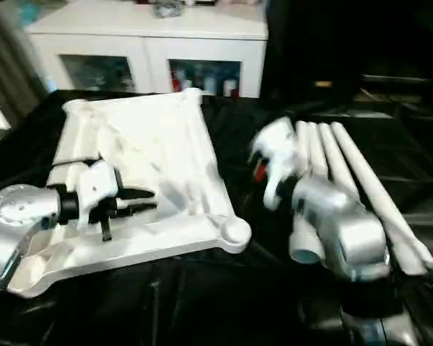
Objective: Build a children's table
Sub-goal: Rotate table base, then pick table leg
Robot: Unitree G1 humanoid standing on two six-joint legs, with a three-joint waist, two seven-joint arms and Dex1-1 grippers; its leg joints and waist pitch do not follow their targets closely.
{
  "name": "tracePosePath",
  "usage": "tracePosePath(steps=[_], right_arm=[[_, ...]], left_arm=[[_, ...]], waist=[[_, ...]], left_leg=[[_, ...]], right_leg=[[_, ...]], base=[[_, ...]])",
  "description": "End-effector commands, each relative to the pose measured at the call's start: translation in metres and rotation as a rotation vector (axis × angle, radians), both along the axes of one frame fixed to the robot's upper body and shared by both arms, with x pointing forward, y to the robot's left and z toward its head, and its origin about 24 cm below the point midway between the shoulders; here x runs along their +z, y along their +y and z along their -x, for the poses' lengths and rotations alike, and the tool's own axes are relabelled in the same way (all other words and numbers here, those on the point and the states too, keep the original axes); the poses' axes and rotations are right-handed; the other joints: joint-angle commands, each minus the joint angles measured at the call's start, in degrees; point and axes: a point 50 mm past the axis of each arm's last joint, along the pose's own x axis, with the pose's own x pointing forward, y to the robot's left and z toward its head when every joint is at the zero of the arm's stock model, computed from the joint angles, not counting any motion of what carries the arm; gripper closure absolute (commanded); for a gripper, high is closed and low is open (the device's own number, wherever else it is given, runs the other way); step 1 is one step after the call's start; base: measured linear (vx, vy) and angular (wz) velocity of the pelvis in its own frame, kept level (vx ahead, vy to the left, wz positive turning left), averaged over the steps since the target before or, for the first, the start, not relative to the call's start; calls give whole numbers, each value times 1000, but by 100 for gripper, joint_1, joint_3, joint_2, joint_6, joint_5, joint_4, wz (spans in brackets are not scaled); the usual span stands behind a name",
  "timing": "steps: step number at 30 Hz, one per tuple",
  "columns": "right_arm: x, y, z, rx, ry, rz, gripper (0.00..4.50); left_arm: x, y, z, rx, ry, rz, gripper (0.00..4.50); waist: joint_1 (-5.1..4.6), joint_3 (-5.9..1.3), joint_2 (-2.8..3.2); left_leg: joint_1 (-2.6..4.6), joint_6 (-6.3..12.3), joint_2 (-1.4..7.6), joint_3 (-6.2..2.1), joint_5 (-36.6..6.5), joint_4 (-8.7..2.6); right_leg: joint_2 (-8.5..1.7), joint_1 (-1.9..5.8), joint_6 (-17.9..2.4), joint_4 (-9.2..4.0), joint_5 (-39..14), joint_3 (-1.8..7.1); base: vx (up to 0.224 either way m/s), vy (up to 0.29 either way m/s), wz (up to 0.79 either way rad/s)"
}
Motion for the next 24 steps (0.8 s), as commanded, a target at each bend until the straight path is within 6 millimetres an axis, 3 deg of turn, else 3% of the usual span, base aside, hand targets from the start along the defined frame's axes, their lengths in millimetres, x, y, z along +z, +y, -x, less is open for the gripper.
tracePosePath(steps=[1,4,9,14,15,24], right_arm=[[-7,-10,-8,-146,48,45,0],[-11,-19,-13,-274,90,97,0],[-19,-41,-16,-512,287,127,0],[-25,-49,-11,-580,404,146,0],[-26,-49,-10,-581,421,146,0],[-40,-54,3,-636,562,171,0]], left_arm=[[13,-12,0,-22,-16,56,343],[18,-22,6,-63,21,100,343],[27,-41,18,-180,75,128,343],[26,-50,27,-255,124,100,343],[26,-50,28,-259,129,96,343],[21,-53,35,-295,182,50,343]], waist=[[-26,-350,1],[-24,-367,-39],[-48,-330,-50],[-64,-323,-49],[-63,-326,-16],[-70,-327,-20]], left_leg=[[60,134,357,-107,-257,-457],[22,146,328,-97,1,-439],[28,93,297,-74,-188,-453],[38,8,304,-71,-253,-464],[40,-15,305,-78,-249,-463],[50,-109,309,-70,-204,-465]], right_leg=[[-442,249,-1503,-373,229,304],[-447,295,-1504,-343,562,299],[-431,293,-1388,-413,9,313],[-413,288,-1292,-421,-79,314],[-417,288,-1283,-418,-75,313],[-412,291,-1251,-414,-26,316]], base=[[0,0,0],[0,0,0],[0,0,0],[0,0,0],[0,0,0],[0,0,0]])
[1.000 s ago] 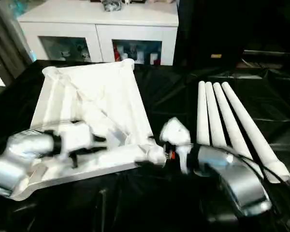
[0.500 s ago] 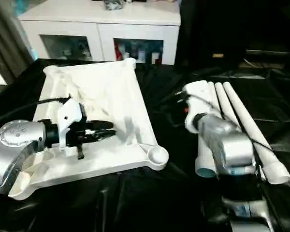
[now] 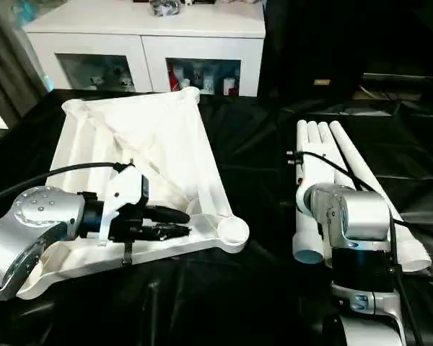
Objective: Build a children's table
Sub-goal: Pick table leg
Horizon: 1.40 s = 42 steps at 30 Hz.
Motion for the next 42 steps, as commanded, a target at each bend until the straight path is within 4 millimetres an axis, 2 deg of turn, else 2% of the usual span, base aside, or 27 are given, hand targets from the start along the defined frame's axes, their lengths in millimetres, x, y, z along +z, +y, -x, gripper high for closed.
tracePosePath(steps=[1,10,19,21,24,27,34,35,36,37,42], right_arm=[[-1,-3,3,-19,18,0,0],[-3,-6,7,-51,63,-14,0],[-14,1,16,12,152,-64,0],[-16,2,17,18,164,-70,37],[-21,3,19,30,193,-70,40],[-24,4,21,37,211,-68,77],[-31,3,23,38,244,-70,129],[-33,3,24,40,253,-70,134],[-34,3,24,41,260,-70,143],[-36,3,25,40,267,-72,154],[-40,2,23,12,272,-90,192]], left_arm=[[4,-1,1,-18,-14,-18,343],[3,-1,6,-31,-1,-31,343],[2,-1,9,-40,10,-41,343],[2,-1,10,-41,15,-41,344],[1,-1,11,-44,22,-39,344],[1,-1,12,-45,25,-40,344],[1,-3,13,-46,39,-42,344],[1,-3,13,-45,39,-43,344],[1,-3,12,-42,34,-43,344],[2,-2,11,-35,20,-42,344],[3,-3,7,-20,-10,-25,344]], waist=[[-2,-336,-44],[-7,-335,-59],[3,-331,-92],[-2,-331,-97],[-4,-330,-99],[1,-327,-120],[-3,-328,-123],[-9,-324,-160],[2,-322,-139],[-2,-321,-151],[-8,-320,-131]], left_leg=[[36,-90,296,-87,-198,-438],[39,-83,293,-80,-151,-434],[36,-44,298,-76,-134,-433],[33,-49,302,-77,-103,-435],[34,-52,298,-74,-84,-432],[32,-39,297,-65,-83,-429],[38,-75,297,-67,-94,-434],[37,-72,299,-63,-113,-438],[36,-77,298,-67,-142,-438],[38,-81,303,-67,-150,-439],[44,-147,306,-70,-225,-445]], right_leg=[[-409,308,-1245,-423,3,308],[-405,302,-1210,-423,-86,310],[-413,303,-1192,-429,-162,312],[-413,302,-1190,-425,-174,310],[-413,298,-1187,-424,-178,312],[-414,298,-1186,-431,-220,316],[-409,293,-1170,-426,-202,313],[-408,293,-1169,-435,-231,314],[-418,296,-1162,-437,-314,315],[-416,293,-1150,-438,-345,315],[-410,283,-1155,-444,-290,313]], base=[[0,0,0],[0,0,0],[0,0,0],[0,0,0],[0,0,0],[0,0,0],[0,0,0],[0,0,0],[0,0,0],[0,0,0],[0,0,0]])
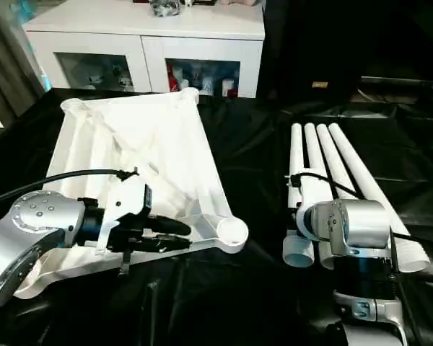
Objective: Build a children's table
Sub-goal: Pick table leg
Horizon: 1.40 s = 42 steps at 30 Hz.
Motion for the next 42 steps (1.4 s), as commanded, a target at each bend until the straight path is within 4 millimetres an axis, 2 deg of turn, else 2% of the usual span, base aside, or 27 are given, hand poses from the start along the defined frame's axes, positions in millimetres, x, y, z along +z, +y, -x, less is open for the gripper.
tracePosePath(steps=[1,8,11,12,14,15,17,18,19,20,23,25,27,28,29,30,31,32,33,35,36,38,40,42], right_arm=[[-13,2,5,-9,62,-26,203],[-11,-3,0,-50,35,-48,256],[-9,-4,-2,-58,20,-62,260],[-6,-4,-5,-64,-4,-82,262],[-2,-4,-8,-65,-34,-110,262],[5,-1,-13,-55,-93,-160,262],[15,4,-18,-27,-188,-245,263],[29,9,-24,5,-332,-370,263],[35,11,-25,13,-388,-418,263],[42,15,-24,77,-445,-470,263],[53,27,-18,231,-507,-565,263],[61,35,-13,316,-548,-671,263],[79,44,-1,453,-641,-862,263],[79,44,-1,453,-641,-862,263],[80,45,-1,460,-645,-874,263],[87,48,5,529,-684,-962,263],[90,49,8,556,-698,-989,263],[91,51,12,604,-702,-1009,263],[91,51,12,606,-702,-1009,263],[91,54,16,650,-696,-1018,263],[91,55,17,666,-694,-1022,263],[88,57,18,683,-672,-1004,263],[84,58,17,677,-651,-967,263],[83,58,17,673,-645,-954,263]], left_arm=[[2,0,-2,5,-24,-6,344],[10,0,-13,56,-30,52,270],[11,1,-18,82,-41,72,261],[13,2,-23,115,-43,94,235],[15,2,-28,152,-46,112,226],[16,2,-33,184,-47,131,221],[18,2,-39,224,-47,159,204],[23,1,-46,266,-40,208,204],[25,-1,-48,280,-35,229,192],[30,-4,-54,317,-21,278,185],[41,-13,-65,387,46,388,157],[46,-21,-71,418,121,470,142],[53,-34,-81,465,283,606,118],[53,-34,-81,465,283,606,118],[53,-35,-81,463,293,614,106],[57,-45,-83,438,377,690,94],[58,-49,-83,424,409,720,94],[62,-57,-83,403,451,755,86],[62,-57,-83,402,453,756,65],[65,-66,-81,374,501,791,57],[67,-69,-80,366,523,801,57],[69,-75,-77,351,551,811,37],[71,-77,-75,338,566,832,15],[72,-78,-75,334,573,839,12]], waist=[[2,-313,-41],[5,-307,-31],[2,-306,-42],[6,-308,-26],[3,-315,-28],[12,-322,-7],[5,-330,-27],[10,-342,-44],[24,-356,-60],[30,-360,-51],[88,-377,-70],[116,-376,-84],[139,-387,-104],[186,-380,-114],[206,-380,-114],[202,-369,-116],[208,-366,-170],[252,-364,-146],[262,-367,-144],[268,-364,-155],[273,-360,-208],[301,-361,-189],[301,-356,-199],[297,-350,-202]], left_leg=[[35,-146,298,-81,-255,-447],[48,-219,299,-88,-393,-461],[45,-222,296,-88,-477,-462],[49,-222,296,-93,-473,-462],[56,-219,290,-85,-460,-455],[52,-219,292,-90,-461,-452],[37,-186,296,-85,-457,-445],[30,-112,297,-82,-384,-436],[26,-28,306,-80,-317,-419],[11,27,307,-79,-226,-415],[-2,324,303,-60,104,-363],[-25,466,307,-74,169,-359],[-16,552,300,-55,149,-334],[-26,622,299,-56,106,-325],[-17,627,320,-70,118,-340],[-27,620,309,-67,136,-350],[-12,623,315,-50,100,-349],[-23,634,317,-60,111,-344],[-17,635,324,-67,127,-345],[-24,628,325,-69,200,-350],[-22,626,338,-73,207,-360],[-29,605,334,-74,268,-347],[-40,599,331,-79,298,-354],[-30,594,331,-82,280,-358]], right_leg=[[-416,287,-1153,-445,-308,311],[-417,277,-1168,-455,-412,308],[-423,289,-1160,-474,-504,310],[-422,285,-1153,-470,-506,307],[-415,281,-1178,-467,-453,310],[-420,286,-1191,-464,-398,309],[-431,303,-1211,-460,-311,311],[-438,313,-1242,-448,-160,308],[-455,322,-1298,-432,-31,307],[-457,330,-1326,-418,82,306],[-435,348,-1500,-371,734,291],[-454,356,-1554,-374,727,281],[-453,351,-1620,-377,694,279],[-472,348,-1670,-402,559,272],[-478,341,-1638,-406,467,273],[-449,333,-1580,-405,348,266],[-455,331,-1584,-426,294,268],[-469,335,-1561,-439,173,265],[-466,334,-1536,-438,156,261],[-458,320,-1476,-438,177,261],[-472,329,-1459,-448,171,260],[-485,332,-1444,-440,193,264],[-485,338,-1414,-442,215,264],[-478,329,-1376,-451,168,262]], base=[[0,0,0],[0,0,0],[0,0,0],[0,0,0],[0,0,0],[0,0,0],[0,0,0],[0,0,0],[0,0,0],[0,0,0],[0,0,0],[0,0,0],[0,0,0],[0,0,0],[0,0,0],[0,0,0],[0,0,0],[0,0,0],[0,0,0],[0,0,0],[0,0,0],[0,0,0],[0,0,0],[0,0,0]])
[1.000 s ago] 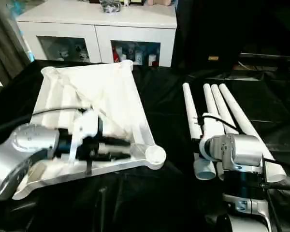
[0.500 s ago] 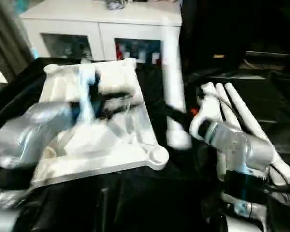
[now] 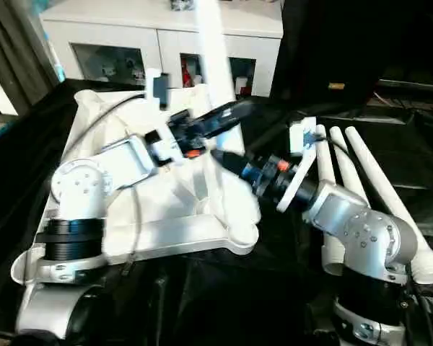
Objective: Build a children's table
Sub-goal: Pick table leg
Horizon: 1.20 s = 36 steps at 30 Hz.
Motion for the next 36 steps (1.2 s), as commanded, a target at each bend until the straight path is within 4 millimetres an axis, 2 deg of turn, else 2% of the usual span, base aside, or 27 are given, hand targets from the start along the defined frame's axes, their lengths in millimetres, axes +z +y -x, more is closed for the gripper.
tracePosePath(steps=[1,5,6,9,13,19,23,31,32,34,35,36], right_arm=[[0,1,-1,-26,-18,56,263],[-3,3,-9,-92,-37,208,263],[-3,5,-10,-109,-45,241,263],[-2,11,-14,-146,-74,328,263],[-2,20,-16,-172,-99,386,264],[-3,31,-21,-218,-118,428,264],[-3,34,-20,-218,-128,430,264],[-2,36,-19,-203,-143,439,264],[-2,36,-19,-201,-146,443,264],[-1,36,-20,-198,-161,455,264],[-1,36,-21,-196,-171,462,264],[0,35,-21,-192,-172,461,229]], left_arm=[[11,-1,2,-7,-22,21,12],[15,2,2,30,-15,5,12],[14,4,2,52,-14,-13,41],[10,7,-4,147,6,-83,53],[6,10,-11,256,18,-149,99],[2,13,-19,421,53,-198,145],[2,11,-17,406,50,-182,172],[0,5,-8,313,40,-149,236],[0,4,-7,301,35,-144,243],[0,5,-7,286,27,-128,256],[1,6,-7,279,18,-112,262],[4,7,-8,271,0,-91,266]], waist=[[25,-412,-130],[21,-409,-132],[15,-407,-121],[5,-408,-108],[-10,-407,-113],[-22,-426,-99],[-28,-428,-103],[-35,-424,-110],[-41,-420,-160],[-36,-426,-141],[-40,-422,-171],[-37,-421,-180]], left_leg=[[7,496,309,-112,246,-362],[5,445,308,-115,238,-361],[11,438,308,-117,236,-364],[12,405,314,-128,230,-367],[12,395,318,-129,240,-371],[12,452,326,-133,317,-359],[4,510,314,-125,365,-348],[5,548,317,-120,342,-344],[4,565,314,-111,355,-349],[7,574,318,-115,377,-342],[9,569,325,-112,371,-346],[9,579,322,-111,409,-344]], right_leg=[[-474,344,-1366,-423,122,278],[-474,348,-1299,-428,91,283],[-463,342,-1288,-428,91,280],[-457,346,-1248,-422,130,283],[-460,344,-1225,-422,199,289],[-463,349,-1339,-385,551,286],[-465,357,-1390,-370,697,288],[-466,358,-1443,-368,629,287],[-460,360,-1431,-376,600,287],[-464,353,-1425,-364,588,289],[-470,355,-1407,-367,545,287],[-471,352,-1392,-361,547,290]], base=[[0,0,0],[0,0,0],[0,0,0],[0,0,0],[0,0,0],[0,0,0],[0,0,0],[0,0,0],[0,0,0],[0,0,0],[0,0,0],[0,0,0]])
